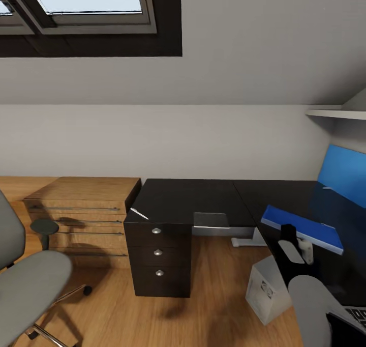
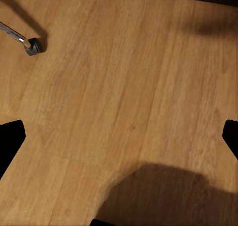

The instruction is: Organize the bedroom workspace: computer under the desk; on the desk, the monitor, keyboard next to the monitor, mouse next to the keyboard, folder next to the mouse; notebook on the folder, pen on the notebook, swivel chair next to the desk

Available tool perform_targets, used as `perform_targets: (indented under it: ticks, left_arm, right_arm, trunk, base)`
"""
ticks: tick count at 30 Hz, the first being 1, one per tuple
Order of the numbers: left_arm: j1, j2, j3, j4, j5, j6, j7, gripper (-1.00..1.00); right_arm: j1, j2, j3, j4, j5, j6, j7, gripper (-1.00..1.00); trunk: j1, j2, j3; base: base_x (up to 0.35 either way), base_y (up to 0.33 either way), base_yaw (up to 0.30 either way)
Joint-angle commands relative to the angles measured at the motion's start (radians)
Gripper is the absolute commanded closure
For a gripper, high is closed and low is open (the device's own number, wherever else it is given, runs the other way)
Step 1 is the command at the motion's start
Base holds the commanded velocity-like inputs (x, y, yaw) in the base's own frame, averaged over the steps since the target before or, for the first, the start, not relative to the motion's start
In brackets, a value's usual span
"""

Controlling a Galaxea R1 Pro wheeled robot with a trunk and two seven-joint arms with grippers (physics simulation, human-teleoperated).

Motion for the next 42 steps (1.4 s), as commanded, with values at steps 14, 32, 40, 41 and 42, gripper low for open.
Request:
perform_targets:
  ticks: [14, 32, 40, 41, 42]
  left_arm:
    - [-0.001, -0.014, -0.01, 0.0, 0.003, -0.005, 0.006, -1.0]
    - [-0.001, -0.013, -0.005, 0.0, 0.005, -0.055, 0.006, -1.0]
    - [-0.001, -0.011, 0.004, 0.001, 0.012, -0.055, 0.005, -1.0]
    - [-0.001, -0.011, 0.004, 0.001, 0.012, -0.055, 0.006, -1.0]
    - [-0.001, -0.011, 0.004, 0.001, 0.012, -0.055, 0.006, -1.0]
  right_arm:
    - [-0.001, -0.024, 0.004, 0.003, -0.006, -0.001, -0.123, 1.0]
    - [-0.001, -0.03, 0.003, 0.014, -0.007, -0.001, -0.126, 1.0]
    - [-0.001, -0.032, 0.003, 0.03, -0.007, -0.001, -0.126, 1.0]
    - [-0.001, -0.033, 0.003, 0.031, -0.007, -0.001, -0.126, 1.0]
    - [-0.001, -0.035, 0.003, 0.031, -0.007, -0.001, -0.126, 1.0]
  trunk:
    - [0.0, -0.001, -0.001]
    - [0.0, -0.001, -0.001]
    - [0.0, -0.001, -0.001]
    - [0.0, -0.001, -0.001]
    - [0.0, -0.001, -0.001]
  base:
    - [0.0, 0.0, 0.0]
    - [0.054, -0.016, 0.0]
    - [0.0, -0.103, 0.0]
    - [0.0, -0.011, 0.0]
    - [0.0, -0.007, 0.0]
